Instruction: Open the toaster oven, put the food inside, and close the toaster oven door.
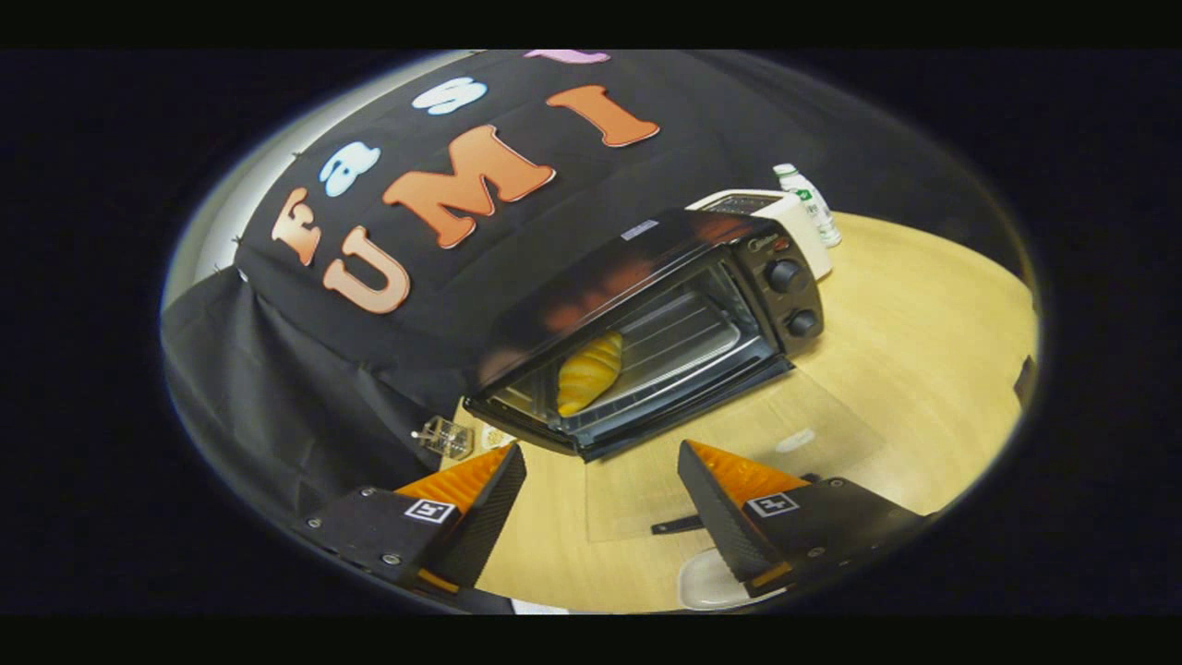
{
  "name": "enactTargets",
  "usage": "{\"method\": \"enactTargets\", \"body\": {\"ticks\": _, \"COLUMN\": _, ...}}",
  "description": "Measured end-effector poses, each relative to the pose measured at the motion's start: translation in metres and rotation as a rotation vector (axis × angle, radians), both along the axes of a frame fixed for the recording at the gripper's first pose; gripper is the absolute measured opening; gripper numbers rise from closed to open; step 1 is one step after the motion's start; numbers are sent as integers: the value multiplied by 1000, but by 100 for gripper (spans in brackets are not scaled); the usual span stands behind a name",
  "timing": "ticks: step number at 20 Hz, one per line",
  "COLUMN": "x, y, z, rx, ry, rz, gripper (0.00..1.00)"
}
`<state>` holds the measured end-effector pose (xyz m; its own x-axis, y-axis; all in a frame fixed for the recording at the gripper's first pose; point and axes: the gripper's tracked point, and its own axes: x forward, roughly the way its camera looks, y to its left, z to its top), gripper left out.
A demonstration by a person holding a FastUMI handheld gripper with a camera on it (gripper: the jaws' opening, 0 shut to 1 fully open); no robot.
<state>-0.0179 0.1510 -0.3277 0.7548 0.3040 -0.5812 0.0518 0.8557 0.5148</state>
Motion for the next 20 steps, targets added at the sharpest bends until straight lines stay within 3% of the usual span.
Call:
{"method": "enactTargets", "body": {"ticks": 8, "x": -47, "y": -41, "z": -15, "rx": -366, "ry": 1, "rz": 90, "gripper": 99}}
{"method": "enactTargets", "body": {"ticks": 16, "x": -82, "y": -44, "z": -71, "rx": -537, "ry": 88, "rz": 215, "gripper": 99}}
{"method": "enactTargets", "body": {"ticks": 20, "x": -88, "y": -49, "z": -98, "rx": -591, "ry": 136, "rz": 240, "gripper": 99}}
